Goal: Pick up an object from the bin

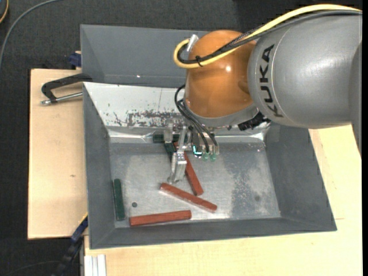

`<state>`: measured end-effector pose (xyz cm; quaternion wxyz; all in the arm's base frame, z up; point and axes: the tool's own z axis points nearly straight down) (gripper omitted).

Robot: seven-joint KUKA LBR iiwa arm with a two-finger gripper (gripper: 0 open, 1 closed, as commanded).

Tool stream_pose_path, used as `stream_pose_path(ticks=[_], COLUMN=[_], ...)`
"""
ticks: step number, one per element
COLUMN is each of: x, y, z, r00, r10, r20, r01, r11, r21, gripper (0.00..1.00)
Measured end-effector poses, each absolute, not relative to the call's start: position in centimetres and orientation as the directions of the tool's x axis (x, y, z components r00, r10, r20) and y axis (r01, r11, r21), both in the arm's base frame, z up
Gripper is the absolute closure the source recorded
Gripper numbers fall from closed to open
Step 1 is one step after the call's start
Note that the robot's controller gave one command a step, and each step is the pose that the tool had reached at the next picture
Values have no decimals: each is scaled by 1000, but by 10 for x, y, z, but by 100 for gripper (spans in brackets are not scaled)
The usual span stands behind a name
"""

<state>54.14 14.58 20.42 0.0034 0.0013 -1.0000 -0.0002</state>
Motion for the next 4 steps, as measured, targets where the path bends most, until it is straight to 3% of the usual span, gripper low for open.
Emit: stream_pose_path(ticks=[1, 2, 3, 4], x=[510, 494, 554, 508], y=[92, 100, 73, 73], z=[130, 67, 72, 71], r00=[-985, -974, -969, -997], r10=[-172, -225, -246, -83], r20=[7, 7, -10, -3], r01=[-172, -225, -246, -83], r11=[985, 974, 969, 997], r21=[-1, 2, 0, 1], gripper=[0, 0, 0, 0])
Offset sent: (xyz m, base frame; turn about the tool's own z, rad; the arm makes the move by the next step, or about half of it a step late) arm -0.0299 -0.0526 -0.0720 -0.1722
